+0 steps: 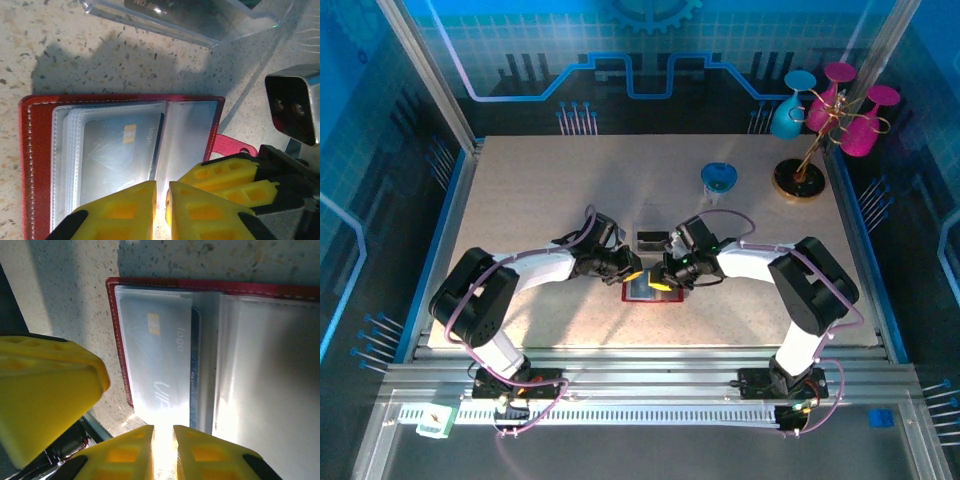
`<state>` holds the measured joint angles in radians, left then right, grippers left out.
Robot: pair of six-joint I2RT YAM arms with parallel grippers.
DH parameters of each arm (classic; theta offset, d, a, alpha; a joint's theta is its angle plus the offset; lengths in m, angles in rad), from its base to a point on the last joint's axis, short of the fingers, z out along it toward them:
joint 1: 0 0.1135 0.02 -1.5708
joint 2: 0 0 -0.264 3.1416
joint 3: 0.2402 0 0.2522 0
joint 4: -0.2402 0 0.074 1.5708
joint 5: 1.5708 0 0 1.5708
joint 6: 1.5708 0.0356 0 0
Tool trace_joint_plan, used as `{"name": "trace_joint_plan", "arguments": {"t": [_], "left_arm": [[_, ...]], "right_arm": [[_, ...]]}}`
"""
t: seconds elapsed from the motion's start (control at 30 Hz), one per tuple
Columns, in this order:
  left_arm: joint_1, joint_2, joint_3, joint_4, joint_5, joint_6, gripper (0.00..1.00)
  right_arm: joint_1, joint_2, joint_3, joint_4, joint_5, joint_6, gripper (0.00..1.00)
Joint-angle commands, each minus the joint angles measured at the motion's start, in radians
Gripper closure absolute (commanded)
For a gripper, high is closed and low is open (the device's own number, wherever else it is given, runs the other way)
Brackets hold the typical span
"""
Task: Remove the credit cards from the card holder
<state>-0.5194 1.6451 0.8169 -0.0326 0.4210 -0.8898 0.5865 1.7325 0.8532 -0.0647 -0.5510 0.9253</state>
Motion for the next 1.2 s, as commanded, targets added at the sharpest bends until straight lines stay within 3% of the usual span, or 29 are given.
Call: {"name": "trace_joint_plan", "arguments": {"t": [0.0,0.57,1.17], "left_arm": [[0.006,0.03,0.004,-0.05,0.025,0.036,0.87],[0.007,0.048,0.0,-0.097,0.004,0.08,0.88],[0.01,0.045,-0.009,-0.105,-0.003,0.08,0.88]], "right_arm": [[0.009,0.02,0.021,0.039,-0.011,0.016,0.84],[0.008,0.083,0.056,0.041,-0.009,0.011,0.79],[0.007,0.084,0.065,-0.069,0.065,-0.044,0.72]]}}
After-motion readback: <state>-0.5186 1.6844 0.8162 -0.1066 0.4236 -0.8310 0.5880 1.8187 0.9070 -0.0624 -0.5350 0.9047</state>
